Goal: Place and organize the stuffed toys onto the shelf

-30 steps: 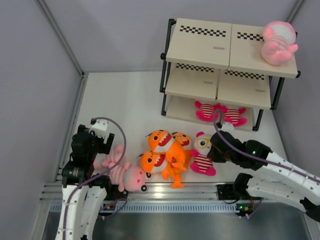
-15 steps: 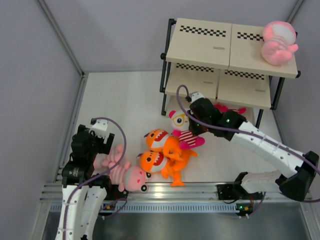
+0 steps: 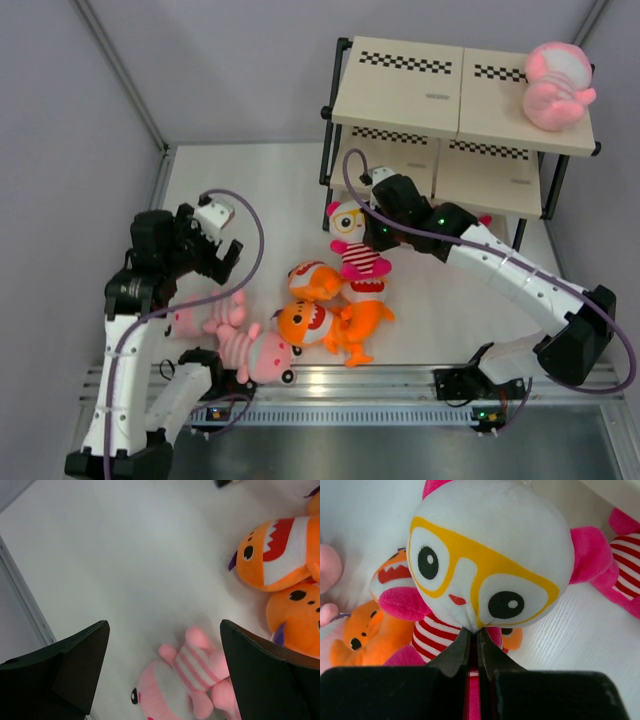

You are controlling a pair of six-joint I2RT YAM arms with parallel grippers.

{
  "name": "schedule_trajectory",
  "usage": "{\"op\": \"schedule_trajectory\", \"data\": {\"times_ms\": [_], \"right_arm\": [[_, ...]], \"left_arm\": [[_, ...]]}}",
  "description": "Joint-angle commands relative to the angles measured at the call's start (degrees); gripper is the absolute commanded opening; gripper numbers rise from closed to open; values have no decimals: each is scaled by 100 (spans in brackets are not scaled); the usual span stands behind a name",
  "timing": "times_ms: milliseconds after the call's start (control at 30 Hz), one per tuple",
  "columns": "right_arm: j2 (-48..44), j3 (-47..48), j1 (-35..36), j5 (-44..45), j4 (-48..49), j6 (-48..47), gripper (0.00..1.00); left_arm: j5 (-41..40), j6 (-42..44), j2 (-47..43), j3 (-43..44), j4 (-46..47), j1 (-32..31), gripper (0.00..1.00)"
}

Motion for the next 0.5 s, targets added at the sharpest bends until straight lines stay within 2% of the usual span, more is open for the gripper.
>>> {"op": "schedule_trajectory", "data": {"times_ms": [0, 100, 133, 200, 233, 300, 467], "right_arm": [[-383, 428, -45, 26, 440, 193, 0], [-506, 454, -63, 53, 536, 333, 0], [-507, 454, -54, 36, 589, 386, 0], [-507, 445, -46, -95, 686, 457, 0], [-489, 454, -45, -149, 756, 527, 0], [-463, 515, -54, -271, 783, 554, 0], [-445, 630, -54, -299, 905, 633, 0]], "left_arm": [[957, 277, 985, 1077, 95, -121, 98], [712, 23, 1663, 1728, 95, -726, 99], [554, -56, 1814, 1929, 103, -1337, 98], [281, -206, 1999, 2080, 112, -2095, 99], [489, -198, 2166, 2211, 121, -2586, 98], [806, -233, 2333, 2353, 147, -2626, 99], [763, -136, 2825, 2818, 218, -3135, 99]]}}
